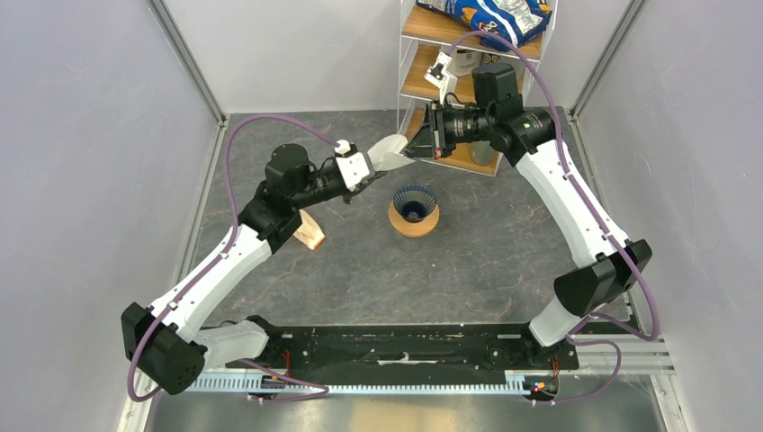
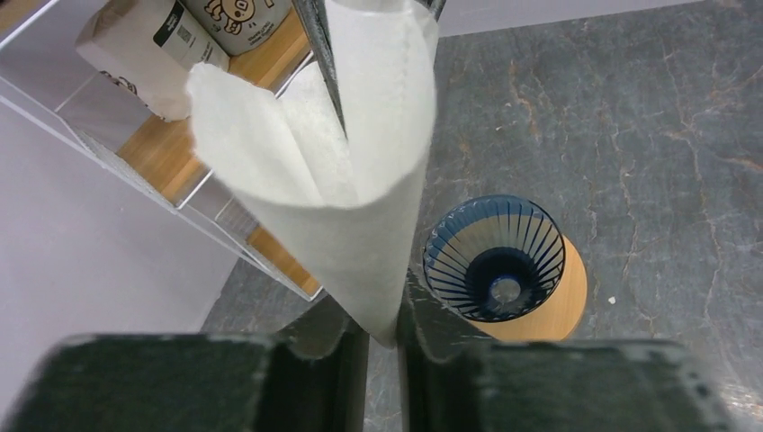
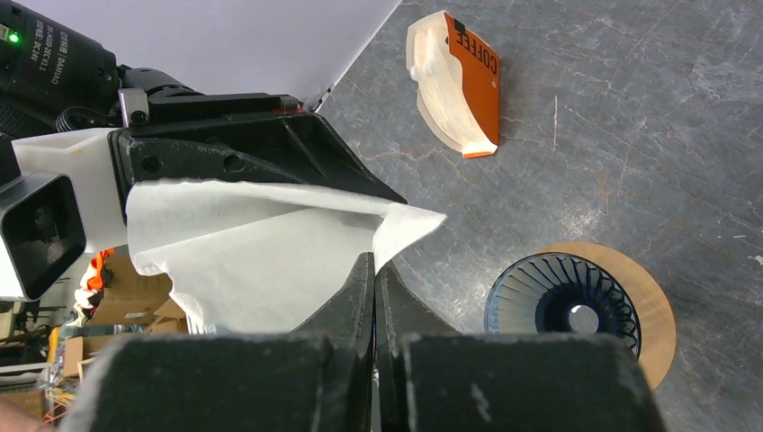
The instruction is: Place the coffee filter in the dripper
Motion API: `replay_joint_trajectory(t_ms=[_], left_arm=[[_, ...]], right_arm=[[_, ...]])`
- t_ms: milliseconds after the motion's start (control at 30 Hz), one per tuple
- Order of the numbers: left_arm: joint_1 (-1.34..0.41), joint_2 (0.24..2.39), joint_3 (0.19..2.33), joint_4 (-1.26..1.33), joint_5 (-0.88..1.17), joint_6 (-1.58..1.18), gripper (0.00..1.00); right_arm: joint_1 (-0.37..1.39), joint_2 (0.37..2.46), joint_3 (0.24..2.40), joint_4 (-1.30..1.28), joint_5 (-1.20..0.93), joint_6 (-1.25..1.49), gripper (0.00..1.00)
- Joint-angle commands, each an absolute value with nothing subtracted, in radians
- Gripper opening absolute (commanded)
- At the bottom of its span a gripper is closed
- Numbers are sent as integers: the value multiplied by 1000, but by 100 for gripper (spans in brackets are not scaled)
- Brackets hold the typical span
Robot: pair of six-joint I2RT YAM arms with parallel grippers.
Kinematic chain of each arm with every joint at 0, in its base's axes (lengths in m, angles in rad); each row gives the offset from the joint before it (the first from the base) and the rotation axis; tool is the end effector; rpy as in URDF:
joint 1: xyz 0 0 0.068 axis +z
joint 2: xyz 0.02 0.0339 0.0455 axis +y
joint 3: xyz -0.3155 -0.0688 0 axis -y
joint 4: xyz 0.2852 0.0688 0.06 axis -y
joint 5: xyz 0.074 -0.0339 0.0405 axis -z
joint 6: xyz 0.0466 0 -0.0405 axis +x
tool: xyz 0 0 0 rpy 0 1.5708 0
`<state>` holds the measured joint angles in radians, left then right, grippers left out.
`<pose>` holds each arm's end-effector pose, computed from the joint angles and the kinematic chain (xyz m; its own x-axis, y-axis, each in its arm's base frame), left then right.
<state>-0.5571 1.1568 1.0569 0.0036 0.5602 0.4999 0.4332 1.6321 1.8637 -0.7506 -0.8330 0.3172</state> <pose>0.2380 -0.1774 0.4227 0.3583 0.2552 -0.8981 0.8262 0.3613 0.4323 0.3437 0.1969 0.5000 -0.6977 -0.0915 -0.7105 -0.6819 0.3888 0.6195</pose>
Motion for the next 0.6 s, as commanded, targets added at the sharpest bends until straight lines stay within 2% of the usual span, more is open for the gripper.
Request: replay_joint_trajectory(t_ms=[0,100,267,300,367,400,533,567], left_arm=[[-561,1150,1060,46,607,469,15],[-563,1153,1062,47,633,476,4],[-569,1163,1079,18,658,503,2],[-569,1164,1082,11,651,503,7],[-569,1157,1084,5,613,487,54],[-568,1150,1089,-32,590,479,67],[-504,1112,1106,-189,622,436,88],[-481,1099,1101,-217,638,429,89]], right_arm=[[437,1583,1870,-731,-845,289,0],[437,1584,1871,-724,-847,289,0],[437,1593,1888,-723,-852,283,0],[437,1594,1892,-726,-850,279,0],[431,1593,1904,-742,-841,261,0],[424,1593,1911,-754,-841,256,0],[381,1576,1936,-843,-838,205,0],[373,1566,1933,-877,-829,178,0]])
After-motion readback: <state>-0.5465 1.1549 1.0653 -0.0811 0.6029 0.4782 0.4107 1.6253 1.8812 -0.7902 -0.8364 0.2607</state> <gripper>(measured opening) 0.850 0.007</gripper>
